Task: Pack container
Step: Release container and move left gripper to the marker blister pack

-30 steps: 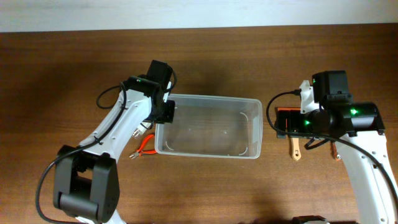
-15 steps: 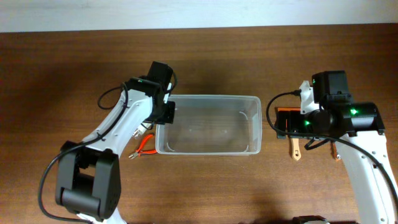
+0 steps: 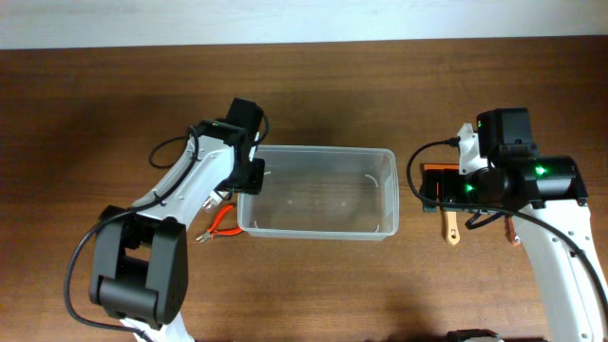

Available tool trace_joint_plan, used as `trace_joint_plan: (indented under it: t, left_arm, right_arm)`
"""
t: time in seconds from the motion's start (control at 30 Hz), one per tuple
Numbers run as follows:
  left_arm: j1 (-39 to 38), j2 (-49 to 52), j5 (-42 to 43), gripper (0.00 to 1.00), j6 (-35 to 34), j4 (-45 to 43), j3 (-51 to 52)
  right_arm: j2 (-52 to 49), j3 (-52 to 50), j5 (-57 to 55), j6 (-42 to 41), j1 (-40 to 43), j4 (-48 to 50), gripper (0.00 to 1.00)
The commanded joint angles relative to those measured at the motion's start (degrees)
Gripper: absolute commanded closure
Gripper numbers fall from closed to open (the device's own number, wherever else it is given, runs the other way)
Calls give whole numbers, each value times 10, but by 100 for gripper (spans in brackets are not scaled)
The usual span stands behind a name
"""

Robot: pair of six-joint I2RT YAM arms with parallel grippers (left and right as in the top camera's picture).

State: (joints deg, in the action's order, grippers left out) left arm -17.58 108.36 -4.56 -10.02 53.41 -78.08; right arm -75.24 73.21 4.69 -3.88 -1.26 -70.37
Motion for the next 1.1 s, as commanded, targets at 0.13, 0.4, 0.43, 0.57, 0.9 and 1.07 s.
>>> trace_joint_plan:
  t: [0.13, 0.4, 0.43, 0.57, 0.9, 1.07]
  left_arm:
    - [5, 3, -13, 44, 5, -11, -6]
    - [4, 3, -13, 38, 21, -2, -78]
    - [4, 3, -13, 38, 21, 3, -90]
    - [5, 3, -13, 34, 29, 34, -139]
    - [35, -23, -85, 0, 37, 126, -229]
    - [108, -20, -16, 1, 189, 184, -225]
  right_arm:
    - [-1, 11, -9, 1, 2, -1, 1]
    - [-1, 11, -9, 1, 2, -2, 1]
    - [-1, 11, -9, 1, 2, -2, 1]
    - [-1, 11, -9, 1, 2, -2, 1]
    - [-1, 11, -9, 5, 2, -5, 1]
    - [-1, 11, -9, 5, 2, -4, 1]
